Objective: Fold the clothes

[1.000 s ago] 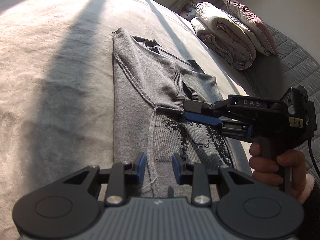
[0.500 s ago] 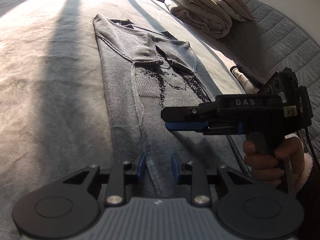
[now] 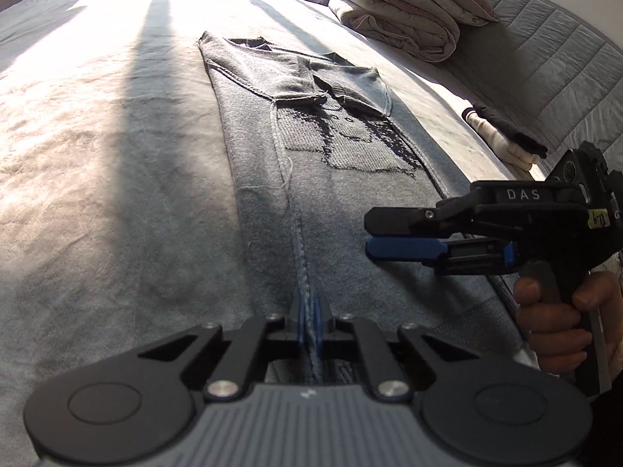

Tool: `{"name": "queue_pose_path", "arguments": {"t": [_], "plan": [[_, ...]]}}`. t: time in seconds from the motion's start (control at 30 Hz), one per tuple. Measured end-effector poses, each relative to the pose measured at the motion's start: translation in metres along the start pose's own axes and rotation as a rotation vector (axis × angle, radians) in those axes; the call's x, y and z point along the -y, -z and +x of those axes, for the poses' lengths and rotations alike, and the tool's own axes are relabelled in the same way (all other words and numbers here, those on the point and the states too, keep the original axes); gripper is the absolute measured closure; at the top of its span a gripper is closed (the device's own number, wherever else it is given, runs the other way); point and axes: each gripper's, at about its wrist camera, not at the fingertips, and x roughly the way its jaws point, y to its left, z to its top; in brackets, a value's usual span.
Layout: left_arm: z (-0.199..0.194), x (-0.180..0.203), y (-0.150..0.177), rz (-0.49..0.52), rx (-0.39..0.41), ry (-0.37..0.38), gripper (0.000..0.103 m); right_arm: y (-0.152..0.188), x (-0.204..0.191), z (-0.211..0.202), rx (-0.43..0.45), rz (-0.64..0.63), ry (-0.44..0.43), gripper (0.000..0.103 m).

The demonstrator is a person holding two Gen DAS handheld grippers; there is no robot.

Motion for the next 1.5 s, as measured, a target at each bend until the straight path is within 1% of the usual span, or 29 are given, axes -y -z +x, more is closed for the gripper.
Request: {"name": "queue_pose_path", "arguments": {"t": [0.17,0.3,0.47,0.53,0.57,0.63,0.67,0.73,0.77,0.8,0.83,0.87,1.03,1.1,1.2,1.33,1.43,1.5], "plan": [[-0.008,0.01,0.009,0.064,-0.03,-0.007,0.098,0.015,0.002,-0.013,0.016,-0.008,-0.011,0.063],[-0.014,0.018,0.016,0.138,-0.065,-0.021,0.097,0.027,0.001,-0.02,0.018,-0.012,-0.039,0.063],[-0.021,0.016,0.017,0.138,-0.079,-0.027,0.097,0.037,0.003,-0.022,0.041,0.003,-0.061,0.063],[-0.023,0.017,0.017,0.145,-0.08,-0.034,0.09,0.04,0.004,-0.022,0.048,0.007,-0.067,0.063],[-0.023,0.017,0.018,0.148,-0.08,-0.037,0.082,0.041,0.004,-0.023,0.05,0.007,-0.07,0.063],[-0.024,0.017,0.018,0.155,-0.081,-0.044,0.072,0.043,0.004,-0.023,0.053,0.002,-0.075,0.063],[-0.025,0.017,0.018,0.158,-0.082,-0.047,0.072,0.044,0.003,-0.022,0.055,0.0,-0.076,0.063],[-0.026,0.018,0.018,0.165,-0.083,-0.054,0.072,0.046,0.003,-0.02,0.056,-0.001,-0.078,0.063],[-0.026,0.018,0.018,0.168,-0.083,-0.057,0.076,0.046,0.003,-0.019,0.054,-0.003,-0.078,0.063],[-0.027,0.018,0.018,0.172,-0.084,-0.061,0.087,0.047,0.003,-0.017,0.051,-0.008,-0.076,0.063],[-0.028,0.018,0.018,0.175,-0.084,-0.064,0.094,0.048,0.002,-0.016,0.05,-0.015,-0.071,0.063],[-0.028,0.018,0.018,0.179,-0.085,-0.068,0.098,0.05,0.0,-0.015,0.051,-0.024,-0.065,0.063],[-0.046,0.007,0.011,0.107,-0.028,0.03,0.098,0.056,-0.016,-0.006,0.04,-0.07,-0.036,0.064],[-0.052,0.004,0.009,0.083,-0.006,0.074,0.098,0.06,-0.023,0.003,0.014,-0.103,-0.025,0.07],[-0.059,0.0,0.006,0.05,0.024,0.135,0.098,0.069,-0.028,0.017,-0.059,-0.125,-0.024,0.077],[-0.054,0.004,0.004,0.038,0.021,0.193,0.098,0.078,-0.03,0.027,-0.139,-0.112,-0.026,0.084],[-0.046,0.013,0.002,0.056,0.008,0.221,0.098,0.079,-0.026,0.01,-0.192,-0.077,-0.037,0.084],[-0.041,0.018,0.001,0.064,0.002,0.245,0.098,0.078,-0.023,0.001,-0.21,-0.07,-0.026,0.084]]}}
